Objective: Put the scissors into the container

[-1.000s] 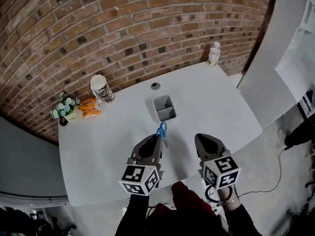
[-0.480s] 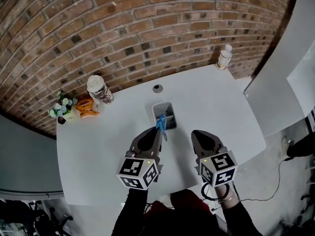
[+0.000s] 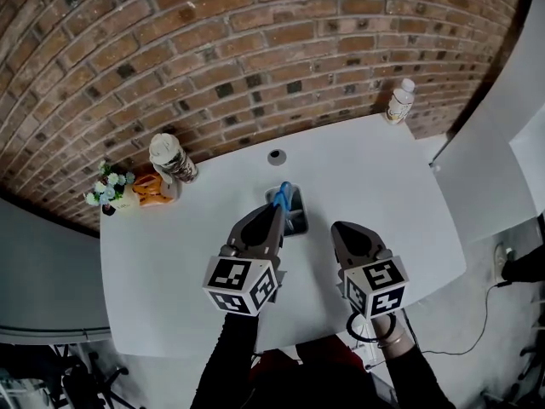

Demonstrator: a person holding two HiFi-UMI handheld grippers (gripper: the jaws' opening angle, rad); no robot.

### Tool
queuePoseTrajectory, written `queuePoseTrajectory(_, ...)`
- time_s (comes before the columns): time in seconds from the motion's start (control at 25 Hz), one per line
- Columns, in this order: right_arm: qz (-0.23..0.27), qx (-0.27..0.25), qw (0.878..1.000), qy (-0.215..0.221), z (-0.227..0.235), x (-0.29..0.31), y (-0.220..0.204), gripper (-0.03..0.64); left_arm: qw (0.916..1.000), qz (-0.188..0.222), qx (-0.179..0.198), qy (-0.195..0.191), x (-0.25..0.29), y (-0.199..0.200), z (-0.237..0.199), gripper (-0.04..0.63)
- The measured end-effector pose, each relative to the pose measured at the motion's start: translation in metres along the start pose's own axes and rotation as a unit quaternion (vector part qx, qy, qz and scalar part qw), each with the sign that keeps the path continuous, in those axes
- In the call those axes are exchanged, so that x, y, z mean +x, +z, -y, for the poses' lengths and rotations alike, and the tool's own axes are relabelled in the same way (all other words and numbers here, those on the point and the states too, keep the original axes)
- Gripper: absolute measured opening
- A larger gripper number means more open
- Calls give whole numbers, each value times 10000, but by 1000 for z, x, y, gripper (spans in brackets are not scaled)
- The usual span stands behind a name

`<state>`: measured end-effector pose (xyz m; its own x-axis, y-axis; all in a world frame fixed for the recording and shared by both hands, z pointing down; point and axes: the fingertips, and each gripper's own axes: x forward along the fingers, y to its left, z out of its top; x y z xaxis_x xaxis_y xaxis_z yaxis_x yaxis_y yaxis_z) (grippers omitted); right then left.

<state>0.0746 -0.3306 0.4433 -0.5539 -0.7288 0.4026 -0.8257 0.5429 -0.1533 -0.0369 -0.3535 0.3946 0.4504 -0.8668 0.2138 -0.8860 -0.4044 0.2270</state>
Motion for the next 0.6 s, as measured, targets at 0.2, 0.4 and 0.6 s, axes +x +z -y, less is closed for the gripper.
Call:
queuePoseTrajectory(0.2, -108, -31, 9999, 40, 3, 13, -3, 9, 9999, -134, -70, 38, 16, -12, -7, 21)
queuePoseTrajectory(0.4, -213, -7, 9998, 44, 9, 20, -10, 9, 9994, -301, -173, 78, 27, -28, -12, 21)
queuePoseTrajectory(0.6, -319, 29, 9995, 55, 11, 25, -19, 9, 9985, -418, -352, 88, 32, -42, -17, 21)
